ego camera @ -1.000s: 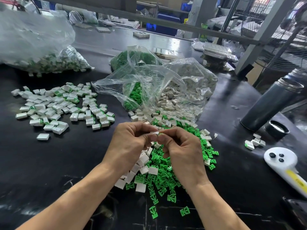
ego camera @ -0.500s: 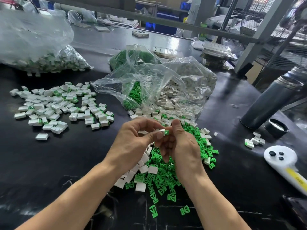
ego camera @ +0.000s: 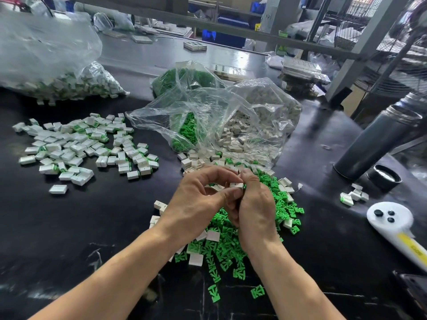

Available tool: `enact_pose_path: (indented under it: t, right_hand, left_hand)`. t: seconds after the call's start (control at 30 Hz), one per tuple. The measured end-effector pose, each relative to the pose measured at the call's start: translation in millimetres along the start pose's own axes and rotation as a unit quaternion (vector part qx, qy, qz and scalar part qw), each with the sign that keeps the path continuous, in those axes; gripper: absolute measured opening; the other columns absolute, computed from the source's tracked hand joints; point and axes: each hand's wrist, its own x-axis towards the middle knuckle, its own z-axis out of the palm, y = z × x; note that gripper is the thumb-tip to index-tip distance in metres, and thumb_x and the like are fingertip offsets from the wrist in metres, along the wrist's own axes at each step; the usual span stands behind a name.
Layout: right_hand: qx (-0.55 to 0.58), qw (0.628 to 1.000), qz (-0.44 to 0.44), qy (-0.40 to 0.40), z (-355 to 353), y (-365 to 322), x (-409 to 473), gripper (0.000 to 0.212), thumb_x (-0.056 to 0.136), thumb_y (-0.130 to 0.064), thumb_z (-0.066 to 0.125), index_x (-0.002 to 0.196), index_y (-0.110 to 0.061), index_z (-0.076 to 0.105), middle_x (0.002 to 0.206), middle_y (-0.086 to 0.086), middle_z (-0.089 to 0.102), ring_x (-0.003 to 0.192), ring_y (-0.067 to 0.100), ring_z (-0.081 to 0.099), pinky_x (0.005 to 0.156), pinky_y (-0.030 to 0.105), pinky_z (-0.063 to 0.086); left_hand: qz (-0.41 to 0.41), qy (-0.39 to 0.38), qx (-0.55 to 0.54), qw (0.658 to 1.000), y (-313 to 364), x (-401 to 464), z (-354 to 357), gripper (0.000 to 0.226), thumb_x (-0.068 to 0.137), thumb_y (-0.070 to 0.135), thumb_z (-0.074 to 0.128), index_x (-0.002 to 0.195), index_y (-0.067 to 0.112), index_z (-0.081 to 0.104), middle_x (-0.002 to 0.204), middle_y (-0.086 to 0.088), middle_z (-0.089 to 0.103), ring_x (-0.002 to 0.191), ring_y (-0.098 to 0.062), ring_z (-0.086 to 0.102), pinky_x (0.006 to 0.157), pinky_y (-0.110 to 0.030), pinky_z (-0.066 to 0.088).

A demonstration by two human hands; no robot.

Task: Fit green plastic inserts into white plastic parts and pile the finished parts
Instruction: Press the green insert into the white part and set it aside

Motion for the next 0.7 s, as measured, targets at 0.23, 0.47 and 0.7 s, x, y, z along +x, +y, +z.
enact_pose_path:
  t: [0.23,0.47,0.7]
  right_hand:
    - [0.048,0.999,-0.006,-0.022,1,4,2,0.059,0.112,-0.022,0.037,0.068,-0.020,0.076,0.046,-0.012,0.056,0.040,-0.001,0.054,0.038,0.012,0.040]
    - [0.032,0.999,-0.015,-0.002,-1,8,5,0.064,0.112,-0.022,0.035,0.067,-0.024,0.080,0.047,-0.011,0.059,0.042,-0.002,0.056,0.040,0.012,0.041]
    - [-0.006,0.999,-0.031,0.008,-1,15,8,0.048,0.098,-0.040,0.040,0.077,-0.029,0.082,0.054,-0.010,0.063,0.048,-0.001,0.058,0.043,0.014,0.043]
  left_hand:
    - [-0.015,0.009,0.035,0.999,-2,0,-1,0.012,0.084,0.007,0.078,0.094,0.014,0.076,0.113,0.000,0.075,0.094,-0.028,0.075,0.088,-0.050,0.060]
    - [-0.006,0.023,0.064,0.998,-4,0,3,0.011,0.087,0.008,0.079,0.094,0.015,0.076,0.108,0.001,0.077,0.094,-0.020,0.075,0.092,-0.049,0.059]
    - [-0.004,0.030,0.087,0.996,-1,-1,4,0.008,0.087,0.006,0.078,0.092,0.012,0.076,0.108,0.002,0.077,0.092,-0.025,0.075,0.087,-0.055,0.060]
